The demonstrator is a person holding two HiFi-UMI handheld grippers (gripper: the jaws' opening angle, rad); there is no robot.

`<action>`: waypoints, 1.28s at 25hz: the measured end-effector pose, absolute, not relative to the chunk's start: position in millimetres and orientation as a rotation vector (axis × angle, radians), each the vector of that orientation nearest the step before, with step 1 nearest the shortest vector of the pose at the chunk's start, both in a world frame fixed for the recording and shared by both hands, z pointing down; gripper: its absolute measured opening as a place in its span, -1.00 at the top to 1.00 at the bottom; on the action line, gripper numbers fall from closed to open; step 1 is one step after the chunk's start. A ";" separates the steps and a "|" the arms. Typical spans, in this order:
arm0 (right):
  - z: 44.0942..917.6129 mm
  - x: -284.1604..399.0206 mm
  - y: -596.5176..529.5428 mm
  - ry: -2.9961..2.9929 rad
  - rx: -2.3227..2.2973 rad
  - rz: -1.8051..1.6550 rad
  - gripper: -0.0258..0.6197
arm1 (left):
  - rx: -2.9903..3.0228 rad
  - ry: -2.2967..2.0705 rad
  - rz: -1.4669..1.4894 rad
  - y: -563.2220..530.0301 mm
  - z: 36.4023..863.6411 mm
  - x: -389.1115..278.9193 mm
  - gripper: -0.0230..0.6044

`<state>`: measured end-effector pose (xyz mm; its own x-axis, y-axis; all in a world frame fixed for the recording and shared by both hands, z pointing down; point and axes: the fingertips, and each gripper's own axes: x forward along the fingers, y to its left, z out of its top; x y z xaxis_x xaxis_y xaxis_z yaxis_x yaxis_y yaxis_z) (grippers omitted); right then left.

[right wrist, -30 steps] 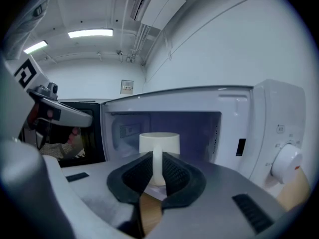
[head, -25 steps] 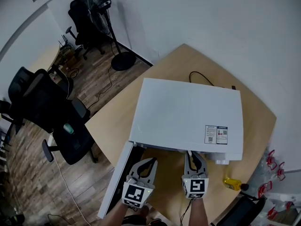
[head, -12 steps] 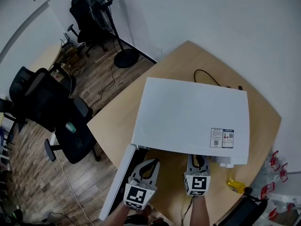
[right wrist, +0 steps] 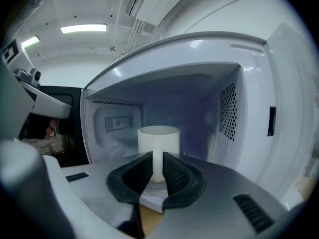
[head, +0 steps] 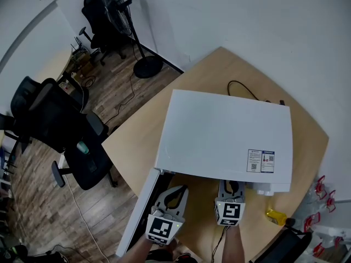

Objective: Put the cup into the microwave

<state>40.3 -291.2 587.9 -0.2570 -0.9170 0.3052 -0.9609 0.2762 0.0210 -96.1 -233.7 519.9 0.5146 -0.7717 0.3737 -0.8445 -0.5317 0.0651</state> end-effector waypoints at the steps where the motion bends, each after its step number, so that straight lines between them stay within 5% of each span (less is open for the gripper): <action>1: 588.4 40.3 -291.3 -2.284 1.732 0.243 0.73 | 2.519 -1.369 0.439 -233.5 519.9 -96.1 0.85; 6: 584.2 35.7 -292.1 -2.310 1.728 0.252 0.70 | 2.523 -1.367 0.431 -232.4 517.0 -96.2 0.85; 12: 581.9 33.4 -291.2 -2.351 1.738 0.309 0.20 | 2.531 -1.364 0.425 -229.8 514.1 -95.4 0.85; 32: 509.8 47.4 -241.1 -2.359 1.820 0.208 0.24 | 2.645 -1.320 0.353 -205.7 469.1 -80.0 0.85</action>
